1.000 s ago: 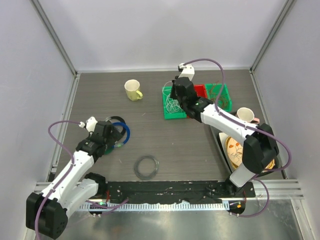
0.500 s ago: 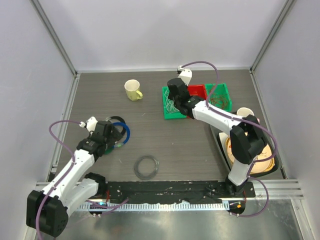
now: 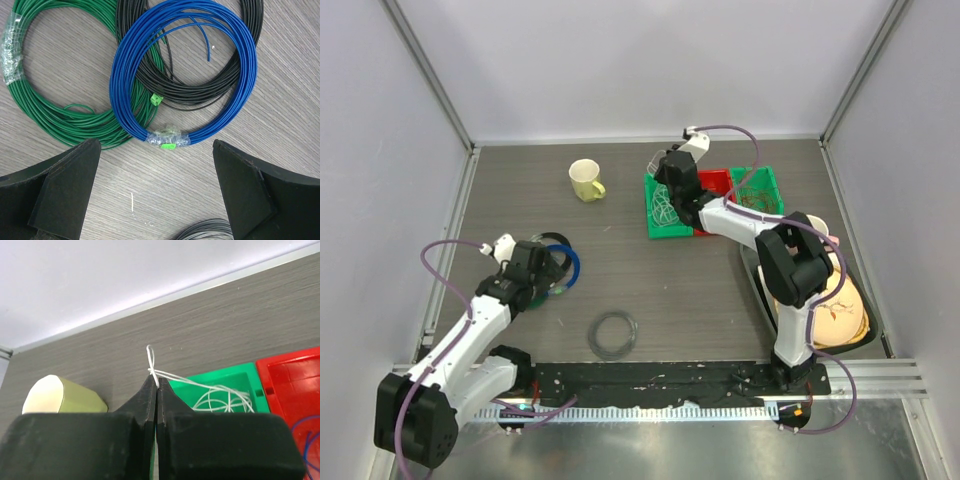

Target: Untangle the cables

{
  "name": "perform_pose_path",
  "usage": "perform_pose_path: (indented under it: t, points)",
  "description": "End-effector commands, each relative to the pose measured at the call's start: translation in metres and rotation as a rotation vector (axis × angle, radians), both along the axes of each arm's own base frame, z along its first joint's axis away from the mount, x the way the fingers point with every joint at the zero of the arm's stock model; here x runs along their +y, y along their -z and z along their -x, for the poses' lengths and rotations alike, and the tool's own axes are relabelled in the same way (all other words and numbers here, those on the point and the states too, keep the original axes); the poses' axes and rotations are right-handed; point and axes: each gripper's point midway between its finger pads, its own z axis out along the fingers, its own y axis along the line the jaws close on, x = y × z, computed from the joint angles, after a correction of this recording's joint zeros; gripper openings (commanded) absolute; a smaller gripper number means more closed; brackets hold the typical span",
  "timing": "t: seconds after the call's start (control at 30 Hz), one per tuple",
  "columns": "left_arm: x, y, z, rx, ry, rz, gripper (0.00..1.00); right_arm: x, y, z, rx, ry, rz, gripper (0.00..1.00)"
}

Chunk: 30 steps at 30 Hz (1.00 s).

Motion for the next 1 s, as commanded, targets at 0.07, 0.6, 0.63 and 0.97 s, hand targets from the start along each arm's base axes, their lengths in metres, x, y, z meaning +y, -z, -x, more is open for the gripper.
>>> perform_pose_path:
  t: [0.07,0.6,0.63,0.97]
  points:
    - [0.003,-0.004,-0.007,-0.033,-0.009,-0.012,1.0,-0.005,0.007,-0.018,-0.096,0.006,-0.126,0.01]
    - [-0.001,-0.001,-0.008,-0.022,-0.01,0.016,1.0,-0.018,0.094,0.017,0.078,0.0,-0.041,0.01]
    - [-0.001,0.0,-0.008,-0.023,-0.011,0.017,1.0,-0.017,0.092,0.017,0.073,-0.005,-0.031,0.01]
    - [0.002,0.001,-0.011,-0.025,-0.051,0.022,1.0,-0.011,0.048,0.025,0.043,-0.036,0.078,0.27]
